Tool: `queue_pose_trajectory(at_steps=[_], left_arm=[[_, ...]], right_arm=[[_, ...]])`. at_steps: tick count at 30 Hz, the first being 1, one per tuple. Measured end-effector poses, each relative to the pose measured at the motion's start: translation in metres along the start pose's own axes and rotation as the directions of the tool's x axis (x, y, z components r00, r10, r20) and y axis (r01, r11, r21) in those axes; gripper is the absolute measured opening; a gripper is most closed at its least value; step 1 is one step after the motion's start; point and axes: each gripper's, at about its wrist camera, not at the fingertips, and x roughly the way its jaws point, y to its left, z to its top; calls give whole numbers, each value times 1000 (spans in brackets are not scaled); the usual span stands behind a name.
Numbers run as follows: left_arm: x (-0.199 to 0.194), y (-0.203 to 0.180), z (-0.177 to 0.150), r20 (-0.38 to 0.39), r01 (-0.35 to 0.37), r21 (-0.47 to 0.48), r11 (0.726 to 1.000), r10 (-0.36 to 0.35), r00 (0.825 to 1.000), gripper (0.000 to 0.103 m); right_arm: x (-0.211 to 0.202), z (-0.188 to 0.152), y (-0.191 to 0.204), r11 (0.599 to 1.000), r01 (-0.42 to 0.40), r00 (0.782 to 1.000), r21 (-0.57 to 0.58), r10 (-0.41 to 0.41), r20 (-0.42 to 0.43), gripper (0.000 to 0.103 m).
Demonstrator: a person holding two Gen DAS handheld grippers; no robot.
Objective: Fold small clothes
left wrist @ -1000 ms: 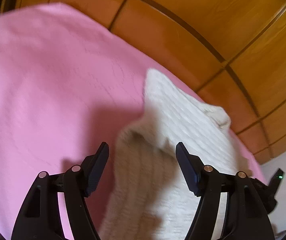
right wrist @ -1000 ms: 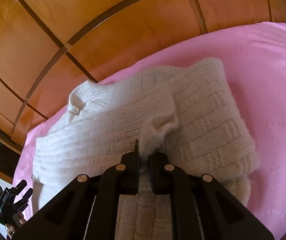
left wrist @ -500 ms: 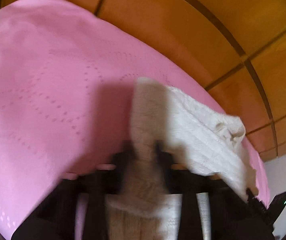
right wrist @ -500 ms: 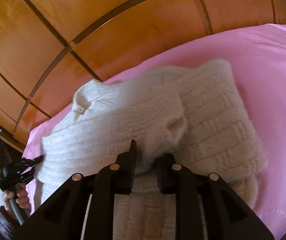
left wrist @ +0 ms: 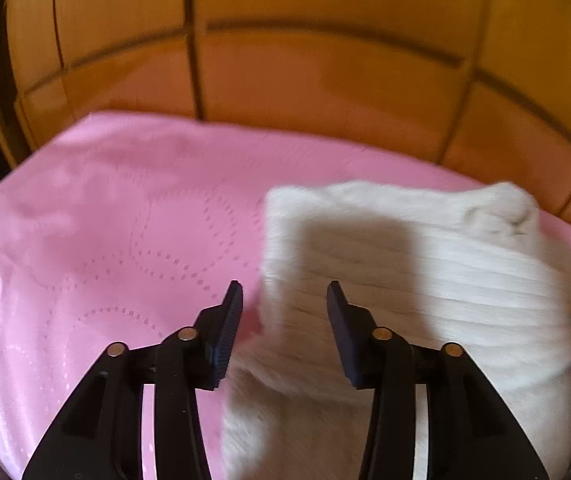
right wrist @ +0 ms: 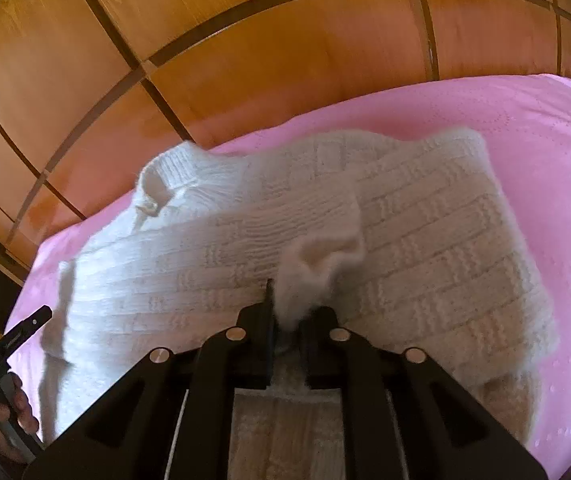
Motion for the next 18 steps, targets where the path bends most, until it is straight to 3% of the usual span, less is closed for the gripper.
queue_pose_trajectory(at_steps=[1,2,3,5,11,18], left_arm=[[-12,-5,-3,32,3,20,1000,-4,999,43],[-18,-8,-5,50,3,34,999,-5,999,46],[-27,-12,-7,73,6,48,999,-10,997,56],[-39,-17,-7,106,27,58,998,-33,994,59],[-61,-25,-10,145,64,77,995,-75,987,59],[-58,-28,-11,135,68,74,995,-78,988,59]], right_arm=[[-5,0,0,1000,0,1000,-3,0,0,17],[-9,-1,1,1000,1,1000,-5,-1,2,33],[-15,-1,2,1000,0,1000,-6,0,7,51],[-30,-2,6,999,33,999,-24,-33,35,63],[-70,0,26,990,94,985,-106,-78,151,70],[-52,6,64,973,71,992,-219,-45,121,72]])
